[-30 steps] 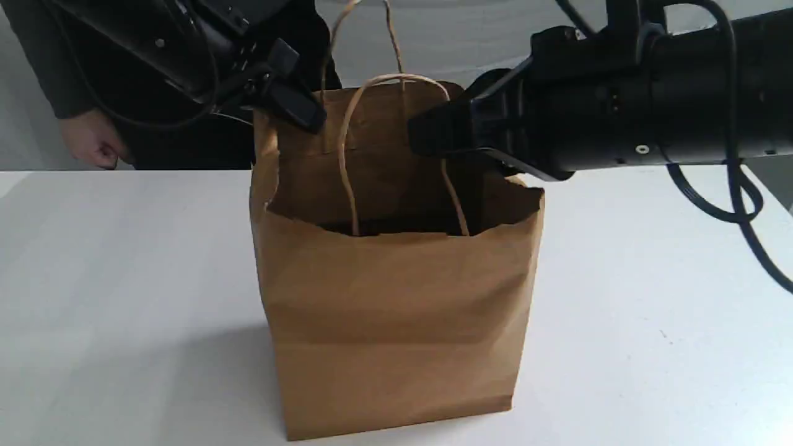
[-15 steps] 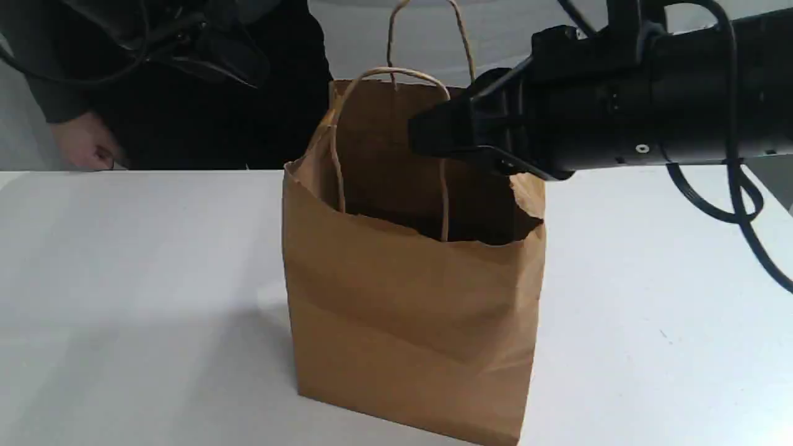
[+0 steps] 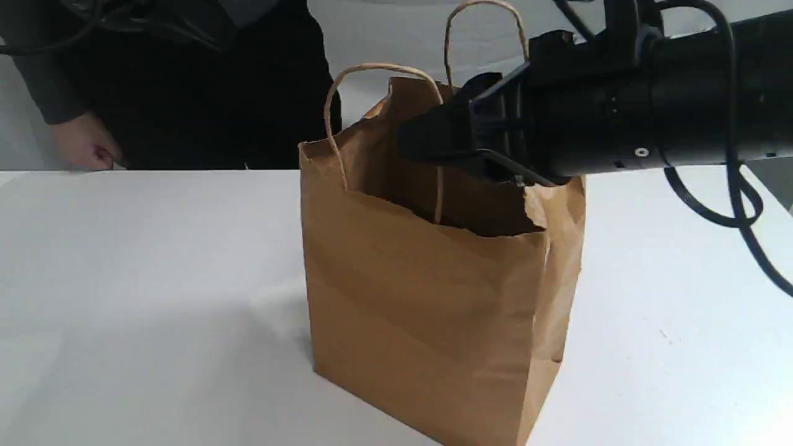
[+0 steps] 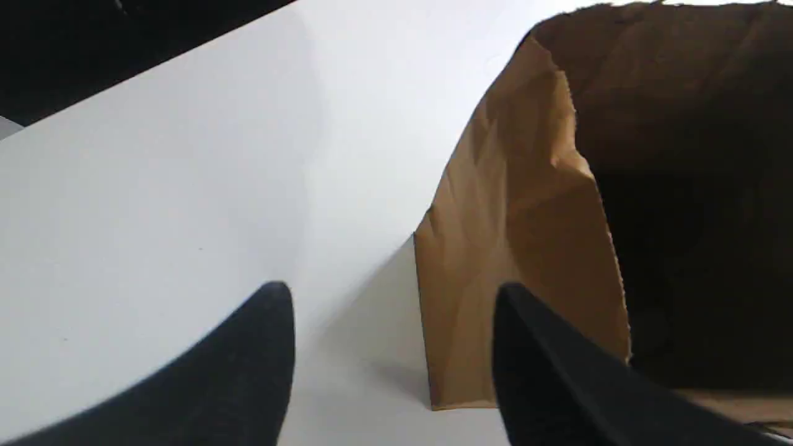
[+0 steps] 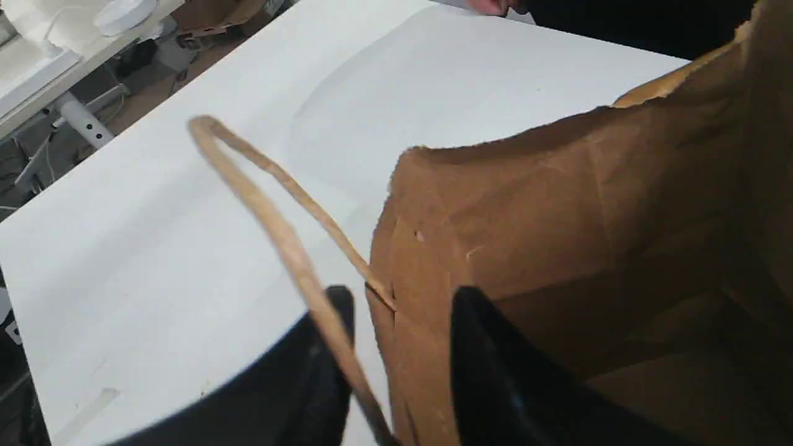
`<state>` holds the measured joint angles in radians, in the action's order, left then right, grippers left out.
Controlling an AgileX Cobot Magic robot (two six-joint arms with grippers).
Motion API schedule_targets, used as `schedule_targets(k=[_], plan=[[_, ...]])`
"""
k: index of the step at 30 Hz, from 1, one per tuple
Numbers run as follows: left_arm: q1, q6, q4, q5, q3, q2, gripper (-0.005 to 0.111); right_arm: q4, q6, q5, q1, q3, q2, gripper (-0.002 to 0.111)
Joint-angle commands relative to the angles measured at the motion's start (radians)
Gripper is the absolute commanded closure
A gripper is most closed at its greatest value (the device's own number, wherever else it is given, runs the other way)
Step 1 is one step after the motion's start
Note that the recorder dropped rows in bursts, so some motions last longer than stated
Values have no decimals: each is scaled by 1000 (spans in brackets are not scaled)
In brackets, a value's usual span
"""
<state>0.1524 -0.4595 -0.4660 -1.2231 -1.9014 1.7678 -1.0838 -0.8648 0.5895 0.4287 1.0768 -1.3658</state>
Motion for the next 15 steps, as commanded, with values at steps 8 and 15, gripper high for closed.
schedule_targets(k=[8,15], plan=[[-2,14,37,2,-1,-18,56,37,5,-9,1,-5,38,60],[-27,26,50,2,-1,-78,56,156,80,-16,1,-5,173,60]])
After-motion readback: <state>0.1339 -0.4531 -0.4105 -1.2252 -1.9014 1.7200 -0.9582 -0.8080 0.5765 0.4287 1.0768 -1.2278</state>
